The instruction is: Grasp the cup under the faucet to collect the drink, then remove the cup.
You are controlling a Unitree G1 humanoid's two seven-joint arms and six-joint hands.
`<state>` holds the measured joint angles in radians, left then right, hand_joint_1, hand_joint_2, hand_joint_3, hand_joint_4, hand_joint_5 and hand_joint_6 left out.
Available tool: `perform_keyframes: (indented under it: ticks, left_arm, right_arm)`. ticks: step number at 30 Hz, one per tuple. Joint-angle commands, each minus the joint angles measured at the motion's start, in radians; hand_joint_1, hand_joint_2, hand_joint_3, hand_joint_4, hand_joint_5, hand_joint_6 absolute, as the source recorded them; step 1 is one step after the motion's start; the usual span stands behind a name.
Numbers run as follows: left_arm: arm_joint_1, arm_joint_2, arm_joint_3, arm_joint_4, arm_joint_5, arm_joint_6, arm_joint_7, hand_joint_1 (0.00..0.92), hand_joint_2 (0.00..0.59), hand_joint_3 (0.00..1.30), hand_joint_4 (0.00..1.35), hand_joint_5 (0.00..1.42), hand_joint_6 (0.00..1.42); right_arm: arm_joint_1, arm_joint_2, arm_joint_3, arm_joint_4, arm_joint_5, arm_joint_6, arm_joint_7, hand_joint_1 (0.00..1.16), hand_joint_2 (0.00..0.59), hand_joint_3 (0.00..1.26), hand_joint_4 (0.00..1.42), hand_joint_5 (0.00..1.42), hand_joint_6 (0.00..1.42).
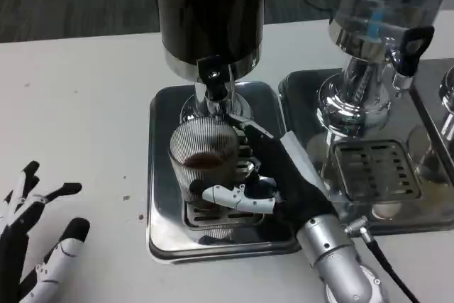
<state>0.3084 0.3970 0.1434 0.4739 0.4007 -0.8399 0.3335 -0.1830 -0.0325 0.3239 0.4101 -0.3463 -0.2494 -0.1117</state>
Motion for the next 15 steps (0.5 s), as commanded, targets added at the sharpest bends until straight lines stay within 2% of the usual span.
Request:
perform_keyframes:
  ticks: [1, 6, 9, 15]
  left_arm:
    - [0.005, 0.006, 0.001, -0.010, 0.003, 0.008, 0.003, 0.000, 0.201, 0.37, 0.00, 0.05, 0.00]
    - [0.005, 0.005, 0.000, -0.010, -0.002, 0.009, -0.001, 0.000, 0.204, 0.37, 0.00, 0.06, 0.00]
    - [0.007, 0.002, 0.000, -0.007, -0.010, 0.010, -0.005, 0.000, 0.205, 0.37, 0.00, 0.06, 0.00]
    - [0.009, 0.003, -0.002, -0.004, -0.016, 0.006, -0.010, 0.000, 0.209, 0.36, 0.00, 0.06, 0.00]
  right_arm:
    - [0.029, 0.009, -0.002, 0.017, -0.005, -0.014, -0.021, 0.88, 0.163, 0.26, 0.41, 0.68, 1.17]
    - [0.038, 0.014, -0.007, 0.030, -0.004, -0.063, -0.058, 0.90, 0.157, 0.30, 0.45, 0.75, 1.26]
    - [0.055, 0.020, -0.010, 0.026, -0.019, -0.093, -0.102, 0.90, 0.156, 0.31, 0.46, 0.78, 1.27]
    - [0.062, 0.024, -0.015, 0.035, -0.030, -0.128, -0.142, 0.91, 0.159, 0.36, 0.53, 0.84, 1.32]
